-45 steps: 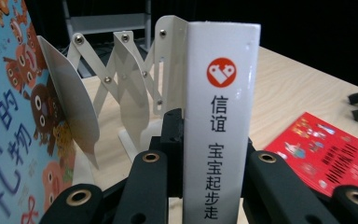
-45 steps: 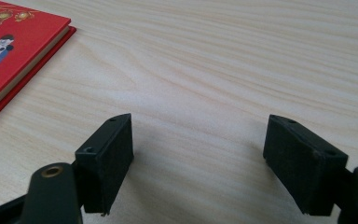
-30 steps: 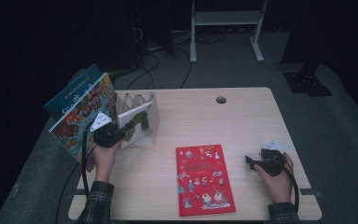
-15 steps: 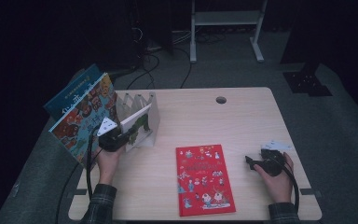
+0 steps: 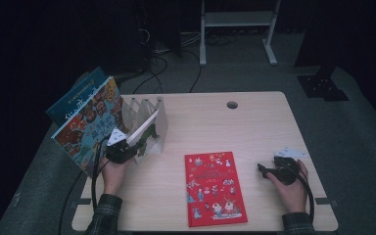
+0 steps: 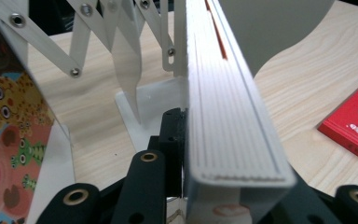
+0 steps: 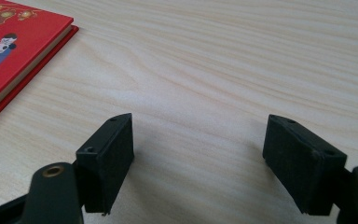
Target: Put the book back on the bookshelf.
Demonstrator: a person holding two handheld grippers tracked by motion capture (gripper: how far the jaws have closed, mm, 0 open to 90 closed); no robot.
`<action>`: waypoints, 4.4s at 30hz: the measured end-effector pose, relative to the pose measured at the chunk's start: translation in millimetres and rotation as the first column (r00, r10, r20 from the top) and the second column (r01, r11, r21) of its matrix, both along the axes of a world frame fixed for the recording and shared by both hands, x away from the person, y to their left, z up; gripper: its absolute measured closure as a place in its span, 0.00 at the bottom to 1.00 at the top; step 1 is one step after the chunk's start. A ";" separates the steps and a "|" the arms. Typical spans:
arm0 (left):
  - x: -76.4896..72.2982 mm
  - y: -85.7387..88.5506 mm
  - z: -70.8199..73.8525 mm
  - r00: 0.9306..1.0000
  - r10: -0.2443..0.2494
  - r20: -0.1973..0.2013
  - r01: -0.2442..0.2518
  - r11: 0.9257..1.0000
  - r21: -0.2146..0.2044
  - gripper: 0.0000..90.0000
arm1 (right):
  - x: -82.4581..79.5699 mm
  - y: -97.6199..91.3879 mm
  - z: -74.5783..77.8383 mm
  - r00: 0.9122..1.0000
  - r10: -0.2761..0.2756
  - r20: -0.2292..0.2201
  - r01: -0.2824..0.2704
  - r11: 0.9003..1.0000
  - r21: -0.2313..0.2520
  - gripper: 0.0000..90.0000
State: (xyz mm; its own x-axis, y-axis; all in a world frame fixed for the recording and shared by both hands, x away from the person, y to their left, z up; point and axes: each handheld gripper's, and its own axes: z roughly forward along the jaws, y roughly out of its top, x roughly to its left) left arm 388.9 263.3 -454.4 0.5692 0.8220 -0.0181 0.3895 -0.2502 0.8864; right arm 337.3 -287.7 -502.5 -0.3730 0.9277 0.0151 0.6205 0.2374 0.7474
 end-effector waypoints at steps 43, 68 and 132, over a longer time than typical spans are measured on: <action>-23.5 -24.9 -2.7 0.989 -0.126 -0.080 0.126 0.992 -0.003 0.74 | -0.1 0.1 0.0 1.000 0.003 0.001 -0.003 1.000 -0.001 0.26; -13.5 -58.4 -3.1 0.986 -0.150 -0.074 0.150 0.989 -0.002 0.60 | -0.1 0.1 0.0 1.000 0.005 0.001 -0.005 1.000 -0.001 0.26; -70.2 -71.3 -45.9 0.902 -0.369 -0.224 0.413 0.889 0.196 0.00 | 28.2 106.6 21.8 0.950 0.235 -0.206 -0.208 0.967 0.147 0.66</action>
State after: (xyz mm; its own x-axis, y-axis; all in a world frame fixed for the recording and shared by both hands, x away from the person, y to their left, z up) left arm 318.8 192.0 -500.3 0.8505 0.5257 0.0165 0.3604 -0.6054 0.7097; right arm 365.5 -181.1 -480.6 -0.5435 0.8079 0.2277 0.7146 0.3031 0.6304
